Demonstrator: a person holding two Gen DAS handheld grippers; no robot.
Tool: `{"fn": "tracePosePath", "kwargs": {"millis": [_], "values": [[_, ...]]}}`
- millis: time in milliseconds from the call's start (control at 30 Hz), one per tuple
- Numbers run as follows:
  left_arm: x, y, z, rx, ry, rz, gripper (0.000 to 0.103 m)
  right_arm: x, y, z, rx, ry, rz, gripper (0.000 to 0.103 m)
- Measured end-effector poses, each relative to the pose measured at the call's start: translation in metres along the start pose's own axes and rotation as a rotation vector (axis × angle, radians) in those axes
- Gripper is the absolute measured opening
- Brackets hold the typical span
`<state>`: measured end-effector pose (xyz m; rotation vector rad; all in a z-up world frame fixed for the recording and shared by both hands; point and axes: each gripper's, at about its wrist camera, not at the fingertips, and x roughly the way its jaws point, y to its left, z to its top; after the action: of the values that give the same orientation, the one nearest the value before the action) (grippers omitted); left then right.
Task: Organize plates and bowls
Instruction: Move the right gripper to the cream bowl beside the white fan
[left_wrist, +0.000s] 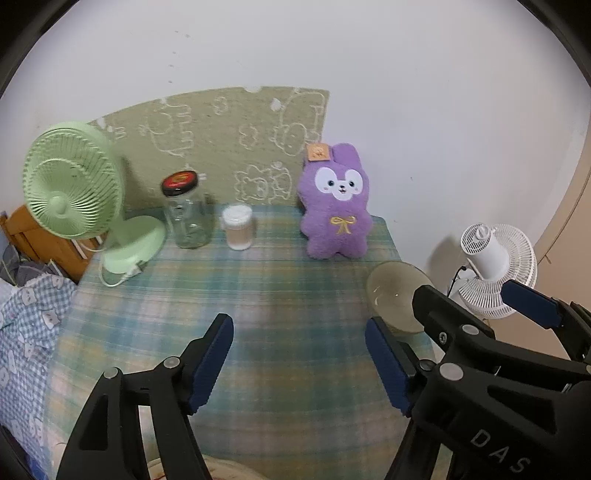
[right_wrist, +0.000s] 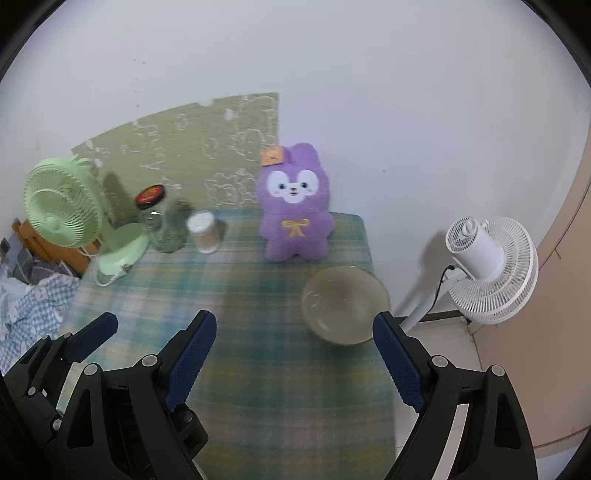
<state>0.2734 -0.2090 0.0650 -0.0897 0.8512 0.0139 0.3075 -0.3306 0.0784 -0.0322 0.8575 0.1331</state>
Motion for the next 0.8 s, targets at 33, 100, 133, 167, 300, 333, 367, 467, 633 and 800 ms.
{"fn": "tracePosePath", "kwargs": {"millis": [33,100,133,167,300,333,367,467,633,800], "values": [[0.006,-0.006,0.002,0.005,0.000,0.003,0.076,0.005,-0.007,0.001,0.004,0.000,0.000,0.089],[0.019,-0.019,0.007,0.020,-0.002,0.010,0.076,0.015,-0.020,0.003,0.015,-0.005,0.003,0.089],[0.023,-0.023,0.008,0.025,-0.002,0.011,0.076,0.022,-0.028,0.004,0.024,-0.006,0.001,0.089],[0.031,-0.029,0.010,0.033,-0.001,0.011,0.076,0.027,-0.033,0.005,0.030,-0.003,-0.001,0.089],[0.055,-0.047,0.015,0.056,0.008,0.010,0.076,0.049,-0.053,0.007,0.060,0.004,-0.010,0.089],[0.062,-0.052,0.016,0.062,0.009,0.011,0.076,0.055,-0.058,0.007,0.063,0.005,-0.016,0.089],[0.067,-0.056,0.016,0.067,0.008,0.010,0.076,0.061,-0.061,0.007,0.063,0.006,-0.024,0.089],[0.087,-0.066,0.015,0.076,0.004,0.009,0.076,0.078,-0.069,0.007,0.058,0.010,-0.042,0.089],[0.118,-0.075,0.013,0.069,0.029,0.018,0.076,0.107,-0.081,0.003,0.063,0.033,-0.040,0.089],[0.143,-0.081,0.012,0.076,0.048,0.022,0.074,0.132,-0.088,0.001,0.068,0.054,-0.049,0.089]]}}
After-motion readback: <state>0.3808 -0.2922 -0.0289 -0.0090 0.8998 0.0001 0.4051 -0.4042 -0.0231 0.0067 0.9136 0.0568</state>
